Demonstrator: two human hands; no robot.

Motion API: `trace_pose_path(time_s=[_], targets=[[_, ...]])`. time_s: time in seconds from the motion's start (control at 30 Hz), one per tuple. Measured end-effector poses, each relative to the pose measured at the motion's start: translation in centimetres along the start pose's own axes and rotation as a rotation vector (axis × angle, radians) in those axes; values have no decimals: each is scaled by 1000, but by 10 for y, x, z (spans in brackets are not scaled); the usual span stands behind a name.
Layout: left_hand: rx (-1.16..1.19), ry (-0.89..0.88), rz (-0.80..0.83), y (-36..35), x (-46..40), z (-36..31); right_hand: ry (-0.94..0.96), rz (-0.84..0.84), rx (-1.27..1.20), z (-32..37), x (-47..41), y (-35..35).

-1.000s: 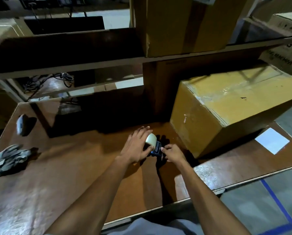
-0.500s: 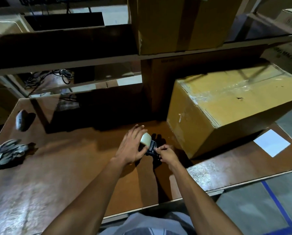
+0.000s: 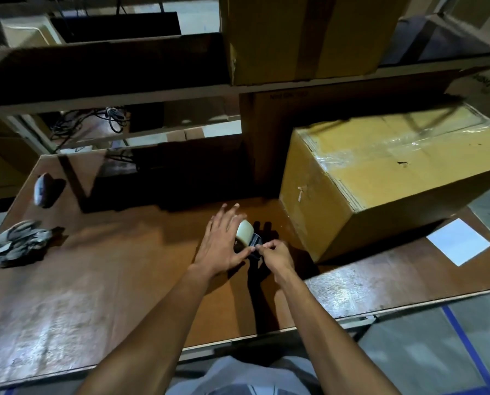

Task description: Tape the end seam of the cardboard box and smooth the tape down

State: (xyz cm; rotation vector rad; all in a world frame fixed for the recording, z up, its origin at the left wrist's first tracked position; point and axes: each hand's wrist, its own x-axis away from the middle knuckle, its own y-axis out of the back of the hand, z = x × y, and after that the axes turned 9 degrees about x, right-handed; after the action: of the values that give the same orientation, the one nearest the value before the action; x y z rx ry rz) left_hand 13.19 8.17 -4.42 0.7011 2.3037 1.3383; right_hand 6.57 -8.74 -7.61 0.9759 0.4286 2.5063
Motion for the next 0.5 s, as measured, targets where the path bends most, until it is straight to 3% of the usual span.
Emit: trace_pose_path(time_s=[0.2,0.5], targets=[[-45,84,-31,-7,9,-6,-38,65,-109,-12,-6,2],[133,281,-104,-9,14,-17,-16,7,-198,-17,-9,-1]])
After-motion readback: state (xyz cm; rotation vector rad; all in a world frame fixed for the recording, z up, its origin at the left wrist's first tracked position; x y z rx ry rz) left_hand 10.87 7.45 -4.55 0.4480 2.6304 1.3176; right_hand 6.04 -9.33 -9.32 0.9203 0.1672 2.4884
